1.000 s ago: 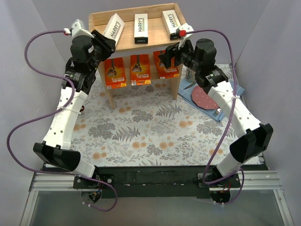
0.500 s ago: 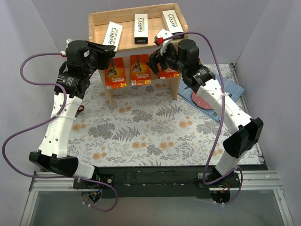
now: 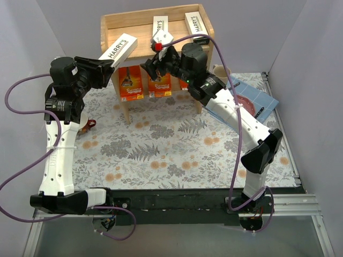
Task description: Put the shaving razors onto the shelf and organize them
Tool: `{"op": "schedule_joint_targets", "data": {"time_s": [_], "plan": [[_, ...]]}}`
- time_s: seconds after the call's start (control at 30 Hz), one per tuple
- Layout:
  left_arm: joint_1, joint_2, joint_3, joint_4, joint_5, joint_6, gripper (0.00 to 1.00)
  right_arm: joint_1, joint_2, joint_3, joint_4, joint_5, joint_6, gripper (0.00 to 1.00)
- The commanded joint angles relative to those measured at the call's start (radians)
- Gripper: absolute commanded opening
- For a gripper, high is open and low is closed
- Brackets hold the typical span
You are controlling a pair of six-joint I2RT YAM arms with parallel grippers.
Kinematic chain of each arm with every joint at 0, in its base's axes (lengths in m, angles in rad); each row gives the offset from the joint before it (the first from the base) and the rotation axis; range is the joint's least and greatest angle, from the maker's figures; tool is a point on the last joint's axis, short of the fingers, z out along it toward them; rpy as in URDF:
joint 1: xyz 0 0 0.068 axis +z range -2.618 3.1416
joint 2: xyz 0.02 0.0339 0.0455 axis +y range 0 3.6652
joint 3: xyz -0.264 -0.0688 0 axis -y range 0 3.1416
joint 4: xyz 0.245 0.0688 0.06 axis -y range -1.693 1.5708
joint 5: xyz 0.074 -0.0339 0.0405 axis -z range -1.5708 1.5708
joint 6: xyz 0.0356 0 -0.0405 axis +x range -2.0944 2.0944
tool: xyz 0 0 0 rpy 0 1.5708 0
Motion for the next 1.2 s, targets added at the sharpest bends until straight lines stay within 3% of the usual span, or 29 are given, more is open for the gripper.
{"op": "schedule_joint_targets", "data": {"time_s": [0.0,0.27,0.57,0.97,1.17], "plan": [[0.036,-0.019,-0.041,-0.061,-0.035,-0.341,0.37,0.061,0.054,0.075,0.12,0.122,-0.038,0.78],[0.034,-0.017,-0.021,-0.056,-0.046,-0.305,0.4,0.113,0.143,0.159,0.23,0.28,-0.057,0.71],[0.03,0.027,0.034,-0.046,-0.055,-0.275,0.42,0.117,0.139,0.144,0.309,0.287,-0.069,0.5],[-0.061,0.059,0.117,-0.009,-0.104,-0.17,0.54,0.111,0.304,0.287,0.379,0.279,-0.058,0.5],[-0.078,0.067,0.115,0.01,-0.105,-0.147,0.54,0.107,0.337,0.294,0.405,0.294,-0.045,0.5]]}}
